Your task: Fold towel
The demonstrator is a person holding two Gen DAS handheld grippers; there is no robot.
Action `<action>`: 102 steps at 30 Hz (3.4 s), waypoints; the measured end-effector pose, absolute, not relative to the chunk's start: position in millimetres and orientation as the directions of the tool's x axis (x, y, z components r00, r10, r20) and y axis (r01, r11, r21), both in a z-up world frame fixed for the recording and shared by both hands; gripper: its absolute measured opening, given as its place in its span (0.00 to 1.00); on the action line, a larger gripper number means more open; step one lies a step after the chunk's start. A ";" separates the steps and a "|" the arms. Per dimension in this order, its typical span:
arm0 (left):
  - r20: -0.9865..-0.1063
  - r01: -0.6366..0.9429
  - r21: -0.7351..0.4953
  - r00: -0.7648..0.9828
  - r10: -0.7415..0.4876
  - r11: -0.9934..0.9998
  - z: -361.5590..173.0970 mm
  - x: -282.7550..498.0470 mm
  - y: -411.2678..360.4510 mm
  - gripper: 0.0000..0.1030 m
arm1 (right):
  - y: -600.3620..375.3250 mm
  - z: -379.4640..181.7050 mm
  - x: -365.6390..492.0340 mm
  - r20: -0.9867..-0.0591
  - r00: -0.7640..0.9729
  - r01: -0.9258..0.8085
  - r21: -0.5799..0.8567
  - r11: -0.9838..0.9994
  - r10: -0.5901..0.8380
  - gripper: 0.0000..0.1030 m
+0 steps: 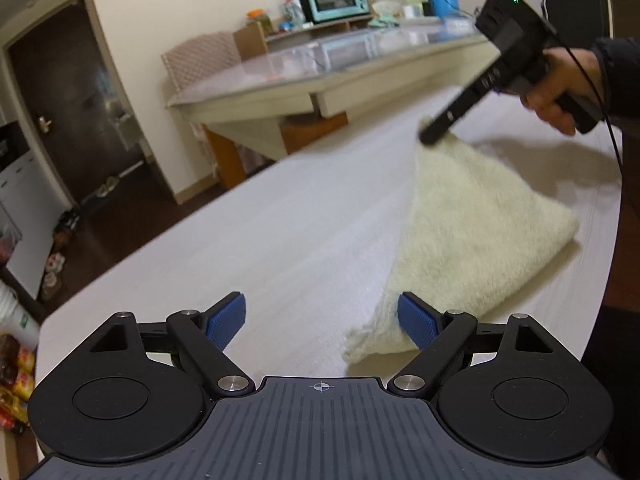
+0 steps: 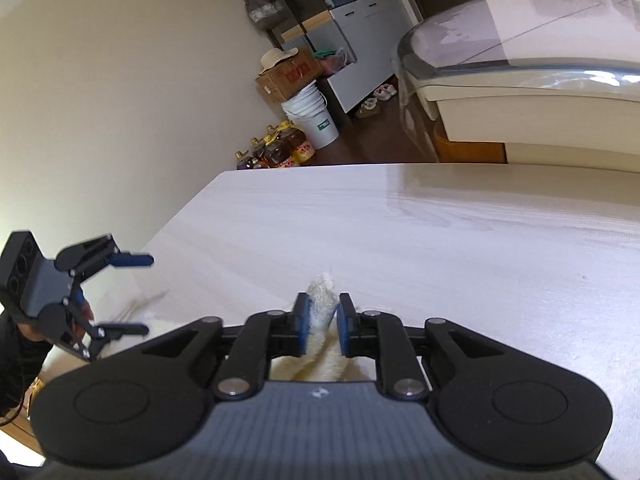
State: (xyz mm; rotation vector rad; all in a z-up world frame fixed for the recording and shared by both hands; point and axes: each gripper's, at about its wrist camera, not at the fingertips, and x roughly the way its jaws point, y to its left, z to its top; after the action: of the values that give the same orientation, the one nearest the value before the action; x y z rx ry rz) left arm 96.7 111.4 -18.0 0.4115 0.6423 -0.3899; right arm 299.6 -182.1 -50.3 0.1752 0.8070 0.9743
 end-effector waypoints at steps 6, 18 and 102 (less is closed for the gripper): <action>-0.644 0.451 0.207 0.731 -0.226 0.868 -24.5 97.3 118.4 0.87 | -208.5 -39.0 290.1 -0.442 0.418 -0.628 0.491 0.604 0.794 0.39; -0.635 0.443 0.211 0.740 -0.222 0.872 -26.7 99.0 120.0 0.91 | -171.7 -34.0 231.9 -0.557 0.331 -0.799 0.264 0.540 0.762 0.38; -0.658 0.366 0.233 0.741 -0.131 0.901 -30.2 87.7 123.1 0.98 | -172.8 -25.8 119.2 -0.566 0.494 -0.774 0.060 0.630 0.660 0.68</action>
State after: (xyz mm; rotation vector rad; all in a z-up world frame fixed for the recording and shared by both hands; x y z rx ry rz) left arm 87.7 123.1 -30.2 0.3631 0.6855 -0.2792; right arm 119.2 -172.8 -25.8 -0.2129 0.5888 0.8774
